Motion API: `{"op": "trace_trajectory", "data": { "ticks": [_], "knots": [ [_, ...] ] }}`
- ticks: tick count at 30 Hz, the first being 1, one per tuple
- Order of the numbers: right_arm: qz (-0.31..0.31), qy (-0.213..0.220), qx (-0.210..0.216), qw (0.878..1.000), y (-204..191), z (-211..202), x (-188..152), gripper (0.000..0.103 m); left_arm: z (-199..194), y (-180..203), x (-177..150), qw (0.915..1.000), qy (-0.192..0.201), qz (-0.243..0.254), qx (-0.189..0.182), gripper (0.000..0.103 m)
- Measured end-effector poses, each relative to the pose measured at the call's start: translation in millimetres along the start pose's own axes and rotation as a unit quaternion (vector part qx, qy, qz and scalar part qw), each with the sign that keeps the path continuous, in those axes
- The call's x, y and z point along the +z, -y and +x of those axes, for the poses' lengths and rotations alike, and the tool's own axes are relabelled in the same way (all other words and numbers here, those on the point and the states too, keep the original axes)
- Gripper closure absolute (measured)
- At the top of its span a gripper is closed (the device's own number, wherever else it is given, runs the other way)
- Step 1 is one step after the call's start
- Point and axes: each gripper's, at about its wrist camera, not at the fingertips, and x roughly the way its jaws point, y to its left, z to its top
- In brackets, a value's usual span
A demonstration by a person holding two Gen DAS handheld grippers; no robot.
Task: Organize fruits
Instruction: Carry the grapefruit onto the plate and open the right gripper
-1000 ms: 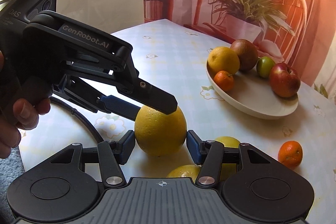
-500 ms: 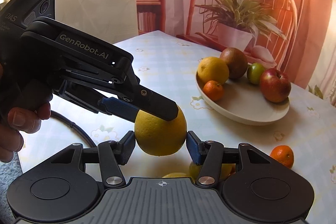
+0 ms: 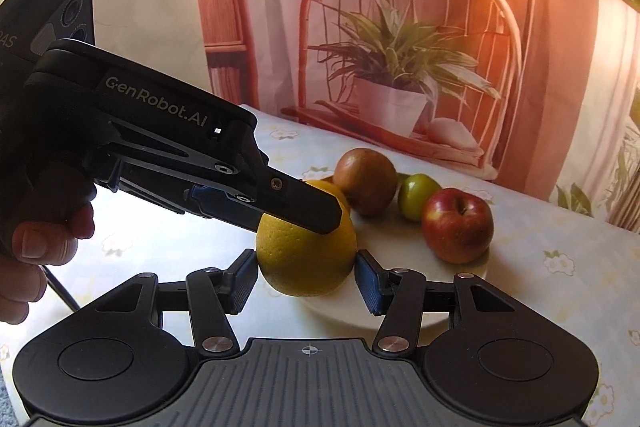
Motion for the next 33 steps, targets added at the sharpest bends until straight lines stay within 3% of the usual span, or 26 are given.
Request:
{"op": "trace_trajectory", "data": {
  "ticks": [6, 14, 29, 33],
  "knots": [
    [0.031, -0.011, -0.011, 0.999, 37.0, 29.7, 14.7, 0.054, 35.8, -2.4, 31.3, 0.9997, -0.015, -0.009, 0.015, 0.05],
    [0.064, -0.035, -0.029, 0.997, 53.1, 65.7, 14.8, 0.054, 70.8, -11.4, 48.8, 0.9986, -0.033, -0.012, 0.039, 0.051],
    [0.078, -0.045, -0.041, 0.995, 56.2, 83.5, 16.8, 0.054, 78.2, -10.5, 54.1, 0.9982, -0.02, -0.001, 0.056, 0.049],
    [0.095, -0.051, -0.041, 0.993, 60.1, 88.0, 14.1, 0.053, 78.3, -9.9, 53.8, 0.9986, -0.019, -0.003, 0.05, 0.043]
  ]
}}
